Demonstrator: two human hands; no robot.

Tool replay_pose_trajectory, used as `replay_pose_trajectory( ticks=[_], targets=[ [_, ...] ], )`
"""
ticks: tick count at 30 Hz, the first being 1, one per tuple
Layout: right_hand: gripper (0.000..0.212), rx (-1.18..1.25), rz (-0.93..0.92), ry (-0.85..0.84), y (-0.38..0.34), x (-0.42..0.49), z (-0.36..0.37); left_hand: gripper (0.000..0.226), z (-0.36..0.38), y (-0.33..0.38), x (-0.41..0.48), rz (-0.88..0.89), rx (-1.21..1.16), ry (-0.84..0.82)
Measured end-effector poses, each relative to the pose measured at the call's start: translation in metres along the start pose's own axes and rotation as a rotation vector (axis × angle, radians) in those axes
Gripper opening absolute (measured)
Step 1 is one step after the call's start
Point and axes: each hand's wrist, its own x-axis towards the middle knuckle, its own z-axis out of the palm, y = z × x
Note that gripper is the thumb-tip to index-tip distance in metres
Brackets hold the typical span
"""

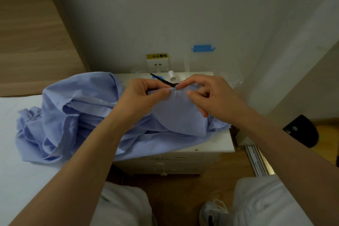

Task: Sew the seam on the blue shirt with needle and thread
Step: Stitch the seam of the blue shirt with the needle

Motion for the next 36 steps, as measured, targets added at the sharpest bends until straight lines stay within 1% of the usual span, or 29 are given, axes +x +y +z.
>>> replay_pose_trajectory(
  ticks=[2,3,4,5,8,11,15,22,26,29,33,36],
  targets=[
    [0.043,-0.022,0.042,-0.058,0.002,0.001,0.000,0.013,0.000,-0.003,0.001,0.045,0.103,0.004],
    [0.047,-0.032,0.054,-0.092,0.002,0.001,0.001,0.013,-0.001,-0.004,0.001,0.061,0.138,0.005],
    [0.046,-0.045,0.058,-0.121,0.003,0.001,0.002,0.013,0.000,-0.004,0.002,0.071,0.157,0.005],
    [0.040,-0.056,0.061,-0.136,0.003,0.001,0.003,0.013,0.000,-0.005,0.002,0.077,0.171,0.006],
    [0.020,-0.050,0.096,-0.118,0.004,0.002,0.005,0.012,0.000,-0.007,0.003,0.097,0.233,0.028],
    [0.016,-0.060,0.098,-0.084,0.003,0.002,0.008,0.011,0.001,-0.008,0.004,0.084,0.264,0.064],
    [0.015,-0.073,0.092,-0.049,0.002,0.002,0.012,0.011,0.003,-0.008,0.005,0.048,0.233,0.086],
    [0.014,0.003,0.090,-0.037,0.002,0.002,0.011,0.012,0.000,-0.005,0.003,0.008,0.122,0.056],
    [0.013,-0.014,0.071,-0.017,0.002,0.000,0.014,0.014,0.001,-0.008,0.004,0.004,0.173,0.067],
    [0.013,-0.021,0.067,-0.013,0.002,0.000,0.016,0.013,0.001,-0.007,0.004,0.002,0.168,0.062],
    [0.013,0.044,0.088,-0.024,0.001,0.002,0.012,0.014,0.000,-0.006,0.003,-0.009,0.122,0.070],
    [0.014,0.110,0.102,-0.051,0.000,0.002,0.008,0.013,-0.001,-0.005,0.003,-0.043,0.037,0.053]
  ],
)
